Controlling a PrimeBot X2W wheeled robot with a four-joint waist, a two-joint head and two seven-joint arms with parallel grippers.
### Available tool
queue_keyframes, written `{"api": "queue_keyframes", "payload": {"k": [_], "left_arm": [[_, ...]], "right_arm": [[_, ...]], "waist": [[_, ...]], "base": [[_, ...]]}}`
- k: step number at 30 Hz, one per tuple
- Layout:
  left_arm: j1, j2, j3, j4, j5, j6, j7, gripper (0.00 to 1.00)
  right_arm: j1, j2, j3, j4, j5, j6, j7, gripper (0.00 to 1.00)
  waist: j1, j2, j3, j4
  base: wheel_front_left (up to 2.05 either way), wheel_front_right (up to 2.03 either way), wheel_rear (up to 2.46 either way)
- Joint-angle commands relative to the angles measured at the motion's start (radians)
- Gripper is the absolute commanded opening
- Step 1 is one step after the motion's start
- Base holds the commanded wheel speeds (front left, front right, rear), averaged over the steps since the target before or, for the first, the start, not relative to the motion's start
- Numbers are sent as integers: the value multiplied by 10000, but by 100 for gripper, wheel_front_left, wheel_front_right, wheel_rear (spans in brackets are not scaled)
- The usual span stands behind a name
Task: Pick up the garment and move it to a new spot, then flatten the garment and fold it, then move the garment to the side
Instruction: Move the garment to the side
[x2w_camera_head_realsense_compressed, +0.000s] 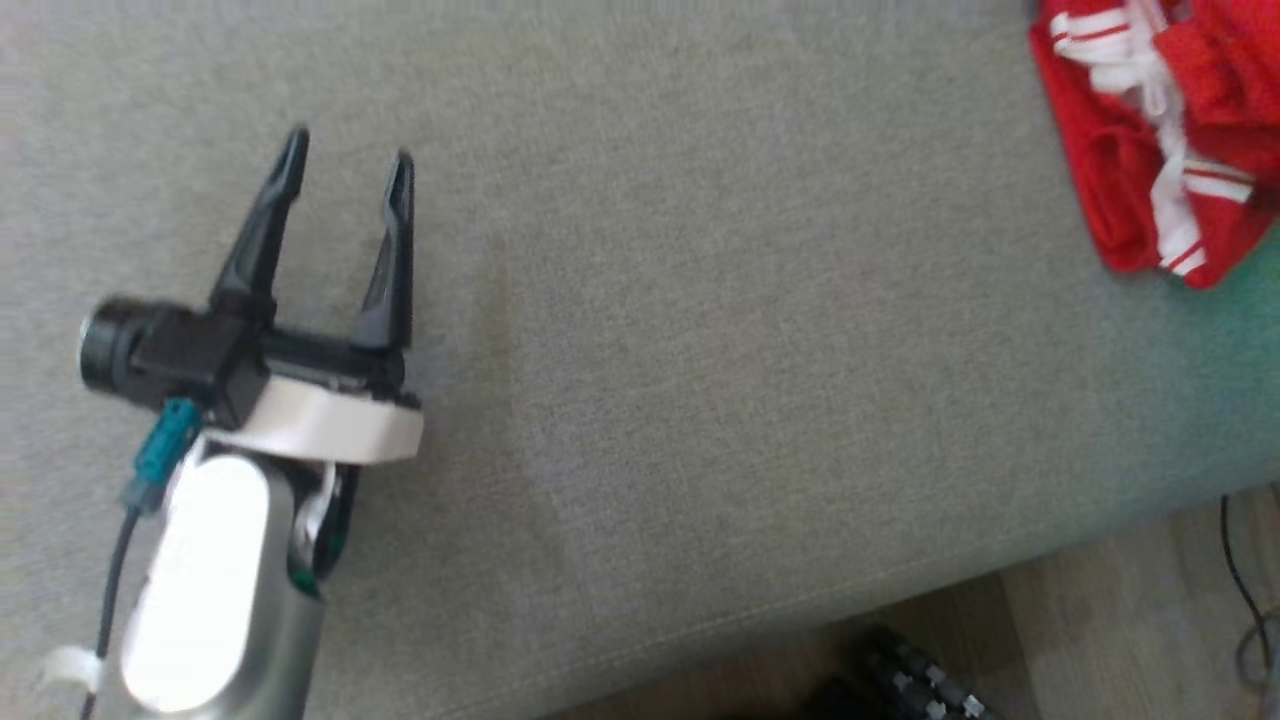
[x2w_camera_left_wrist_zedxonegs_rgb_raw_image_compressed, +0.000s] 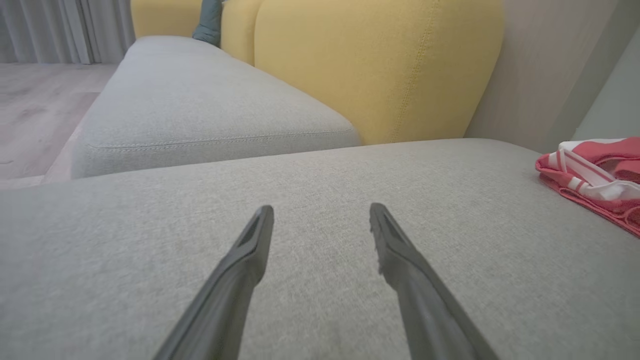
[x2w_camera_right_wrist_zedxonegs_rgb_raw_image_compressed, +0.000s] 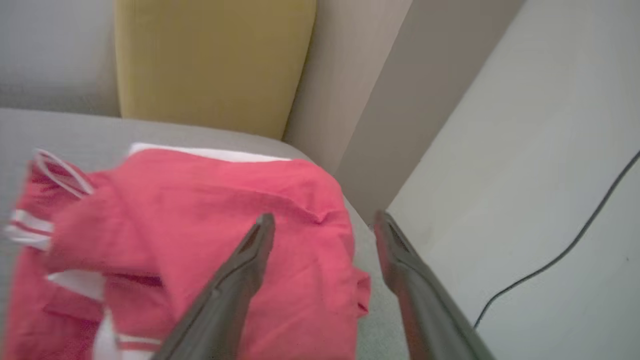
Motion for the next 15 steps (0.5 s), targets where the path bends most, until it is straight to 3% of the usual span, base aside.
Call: {"api": "queue_keyframes", "payload": {"k": [1,8,15], "left_arm": [[142,44,387,-275,-63,100,-83,100],[1024,-112,738,-255,-360,321,-89,100],[1686,-323,1049,-191,-685,436,-90,100]], "right_arm": [[421,-45,257,-666,200,-9,-57,100],[2362,726,1677,-3175,1206,-9,399,100],[3467,991,3493,-4172,1981,-9,857,100]], "waist": [[-1,0,-552,163],[-1,0,-1697,645],[-1,0,-2626,1431]], "base": [[0,0,0],[0,0,0],[0,0,0]]}}
